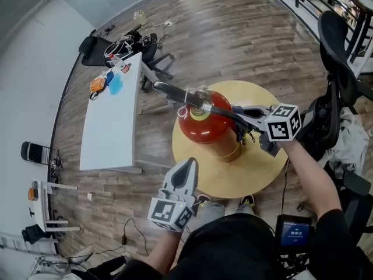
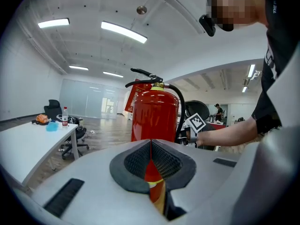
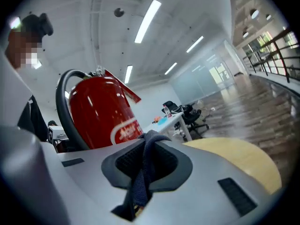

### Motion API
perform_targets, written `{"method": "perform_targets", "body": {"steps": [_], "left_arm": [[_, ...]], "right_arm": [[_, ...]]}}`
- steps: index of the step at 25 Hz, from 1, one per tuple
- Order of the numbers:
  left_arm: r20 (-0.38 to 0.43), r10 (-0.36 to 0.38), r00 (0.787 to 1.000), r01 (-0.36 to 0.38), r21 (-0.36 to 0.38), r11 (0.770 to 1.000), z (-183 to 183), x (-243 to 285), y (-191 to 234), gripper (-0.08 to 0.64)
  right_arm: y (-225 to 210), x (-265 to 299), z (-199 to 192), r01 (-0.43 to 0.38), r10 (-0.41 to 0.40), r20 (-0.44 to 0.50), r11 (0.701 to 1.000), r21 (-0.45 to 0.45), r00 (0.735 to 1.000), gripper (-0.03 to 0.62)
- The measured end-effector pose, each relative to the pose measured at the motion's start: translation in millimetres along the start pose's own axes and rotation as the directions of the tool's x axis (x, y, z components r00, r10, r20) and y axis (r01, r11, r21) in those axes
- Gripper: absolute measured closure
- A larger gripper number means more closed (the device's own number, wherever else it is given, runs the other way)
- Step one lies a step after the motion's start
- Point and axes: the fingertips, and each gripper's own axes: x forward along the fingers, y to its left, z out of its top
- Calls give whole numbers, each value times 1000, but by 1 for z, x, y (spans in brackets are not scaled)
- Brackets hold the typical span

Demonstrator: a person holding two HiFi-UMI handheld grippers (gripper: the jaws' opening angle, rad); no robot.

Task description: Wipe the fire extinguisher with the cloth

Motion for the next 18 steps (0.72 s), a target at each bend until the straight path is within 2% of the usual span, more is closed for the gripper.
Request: {"method": "perform_targets", "body": {"steps": [2, 4, 7, 9, 10, 12, 14, 16, 18], "left_arm": [[-10, -1, 1000, 1, 2, 1000, -2, 1, 1, 535], [-15, -1, 1000, 1, 3, 1000, -2, 1, 2, 535], [-13, -2, 1000, 2, 6, 1000, 2, -2, 3, 535], [-9, -2, 1000, 2, 7, 1000, 4, -2, 3, 535], [-6, -3, 1000, 3, 7, 1000, 5, -1, 4, 535], [-2, -4, 1000, 4, 5, 1000, 5, 0, 6, 535], [-1, 2, 1000, -2, 1, 1000, 6, 0, 6, 535], [3, 12, 1000, -12, -1, 1000, 5, -1, 6, 535], [11, 25, 1000, -25, -5, 1000, 5, -3, 7, 535]], "right_arm": [[-14, 6, -26, 17, -15, -64, 999, 32, 998, 546], [-20, 11, -36, 36, -35, -102, 999, 13, 994, 545], [-3, 12, -12, 20, -32, -110, 993, -113, 993, 546], [21, 6, 38, -53, 53, -9, 990, -133, 999, 549], [36, 2, 69, -106, 115, 64, 987, -124, 991, 549], [68, -6, 127, -218, 238, 171, 967, -129, 956, 551], [94, -6, 156, -295, 324, 160, 938, -183, 932, 551], [101, 1, 160, -311, 341, 112, 924, -222, 933, 551], [89, 6, 155, -325, 343, 121, 934, -148, 931, 551]]}}
